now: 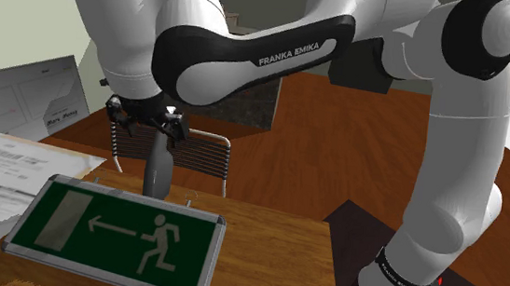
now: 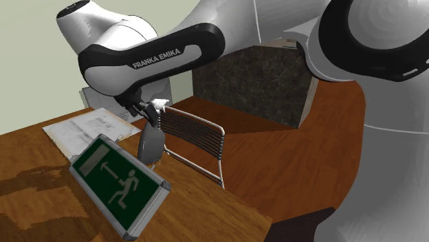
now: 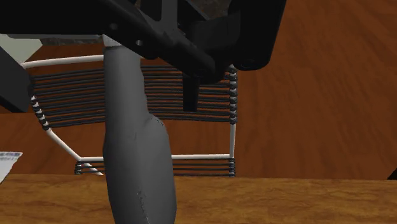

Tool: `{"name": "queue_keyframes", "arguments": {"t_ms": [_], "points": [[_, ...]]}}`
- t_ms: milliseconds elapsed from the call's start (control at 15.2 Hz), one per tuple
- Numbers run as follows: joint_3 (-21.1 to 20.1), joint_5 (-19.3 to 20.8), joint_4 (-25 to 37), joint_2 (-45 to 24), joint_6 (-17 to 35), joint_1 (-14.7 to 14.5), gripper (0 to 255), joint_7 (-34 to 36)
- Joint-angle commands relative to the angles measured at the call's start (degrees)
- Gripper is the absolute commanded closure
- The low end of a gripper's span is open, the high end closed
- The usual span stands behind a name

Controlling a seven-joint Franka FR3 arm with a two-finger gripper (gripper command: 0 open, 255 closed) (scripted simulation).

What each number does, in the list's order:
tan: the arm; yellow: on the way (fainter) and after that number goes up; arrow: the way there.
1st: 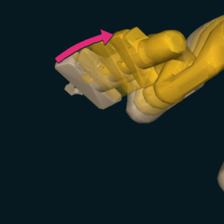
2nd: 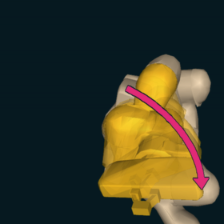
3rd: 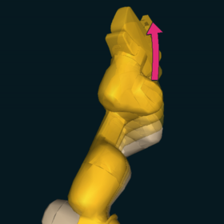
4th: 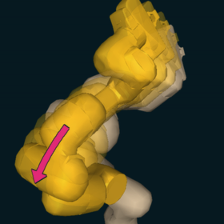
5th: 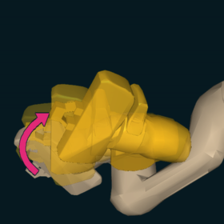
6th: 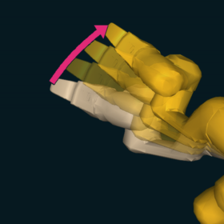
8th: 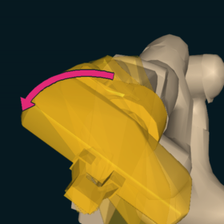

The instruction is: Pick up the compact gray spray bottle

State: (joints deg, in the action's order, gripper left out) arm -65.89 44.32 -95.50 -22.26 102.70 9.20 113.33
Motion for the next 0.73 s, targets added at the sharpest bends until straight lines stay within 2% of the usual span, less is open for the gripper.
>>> {"name": "queue_keyframes", "arguments": {"t_ms": [0,330,396,660], "points": [[0.7,1.1,-0.7,-0.8,0.8,-0.8,0,1.2],[1.4,2.2,-2.5,-1.6,2.6,-0.9,0,2.5],[1.5,2.3,-2.3,-1.8,2.5,-1.1,255,2.6],[1.6,2.4,-2.1,-1.9,2.4,-1.2,255,2.5]]}}
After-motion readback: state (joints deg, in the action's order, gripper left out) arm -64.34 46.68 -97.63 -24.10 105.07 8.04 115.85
